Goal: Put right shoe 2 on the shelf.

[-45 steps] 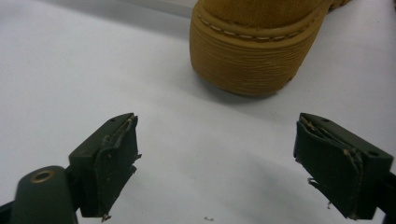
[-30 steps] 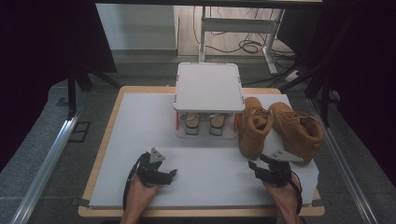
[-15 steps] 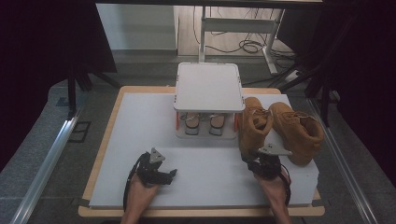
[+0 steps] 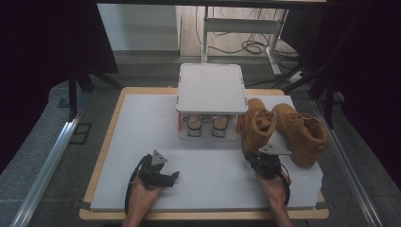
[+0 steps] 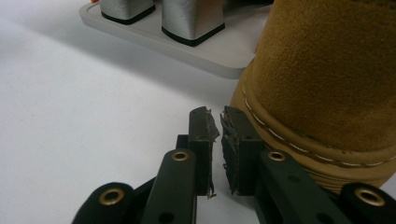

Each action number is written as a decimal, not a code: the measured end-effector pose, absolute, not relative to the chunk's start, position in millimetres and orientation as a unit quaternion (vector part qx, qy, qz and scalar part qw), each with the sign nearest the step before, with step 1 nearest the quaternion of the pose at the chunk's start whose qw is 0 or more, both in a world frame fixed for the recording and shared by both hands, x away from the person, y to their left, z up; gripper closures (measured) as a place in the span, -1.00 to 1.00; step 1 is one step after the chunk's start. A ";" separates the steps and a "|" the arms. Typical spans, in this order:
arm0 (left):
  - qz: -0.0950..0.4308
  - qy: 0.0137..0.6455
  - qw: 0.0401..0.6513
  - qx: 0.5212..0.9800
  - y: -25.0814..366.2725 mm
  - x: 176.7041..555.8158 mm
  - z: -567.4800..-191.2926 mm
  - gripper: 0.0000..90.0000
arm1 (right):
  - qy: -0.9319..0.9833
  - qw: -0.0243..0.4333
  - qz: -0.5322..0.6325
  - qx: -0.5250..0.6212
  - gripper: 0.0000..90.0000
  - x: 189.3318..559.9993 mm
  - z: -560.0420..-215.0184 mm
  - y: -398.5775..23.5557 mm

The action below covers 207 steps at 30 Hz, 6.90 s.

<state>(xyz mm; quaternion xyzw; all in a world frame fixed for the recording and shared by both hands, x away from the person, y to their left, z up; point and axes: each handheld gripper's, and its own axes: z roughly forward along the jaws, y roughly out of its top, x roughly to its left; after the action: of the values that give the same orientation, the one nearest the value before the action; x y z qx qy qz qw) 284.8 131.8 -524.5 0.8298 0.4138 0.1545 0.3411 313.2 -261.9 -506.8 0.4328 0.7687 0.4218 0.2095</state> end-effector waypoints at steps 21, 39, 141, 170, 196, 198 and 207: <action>0.155 0.413 0.341 0.830 131.7 284.7 -524.5 -0.74 | 0.772 0.246 0.390 0.437 1.00 306.8 -504.3 -282.3; 0.155 0.413 0.341 0.830 131.7 284.7 -524.5 -0.73 | 0.755 0.260 0.385 0.463 1.00 301.2 -504.5 -314.0; 0.155 0.414 0.341 0.830 131.8 284.7 -524.6 -0.73 | 0.618 0.408 0.429 0.517 0.11 359.8 -471.0 -298.5; 0.156 0.414 0.343 0.829 131.7 284.8 -524.8 -0.73 | 0.595 0.445 0.452 0.494 0.17 334.7 -415.9 -297.5; 0.157 0.412 0.341 0.830 131.9 284.6 -524.5 -0.73 | 0.566 0.475 0.476 0.477 0.18 330.1 -359.3 -300.4; 0.156 0.412 0.341 0.830 131.8 284.6 -524.5 -0.73 | 0.563 0.477 0.478 0.476 0.18 330.4 -355.5 -300.8; 0.156 0.412 0.341 0.830 131.9 284.5 -524.4 -0.73 | 0.555 0.486 0.486 0.469 0.19 329.4 -340.3 -299.8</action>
<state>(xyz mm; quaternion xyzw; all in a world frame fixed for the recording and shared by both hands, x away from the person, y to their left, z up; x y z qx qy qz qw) 284.5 131.9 -524.4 0.8304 0.4120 0.1564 0.3411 329.4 -299.8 -340.3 0.4691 0.5546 0.4859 0.4860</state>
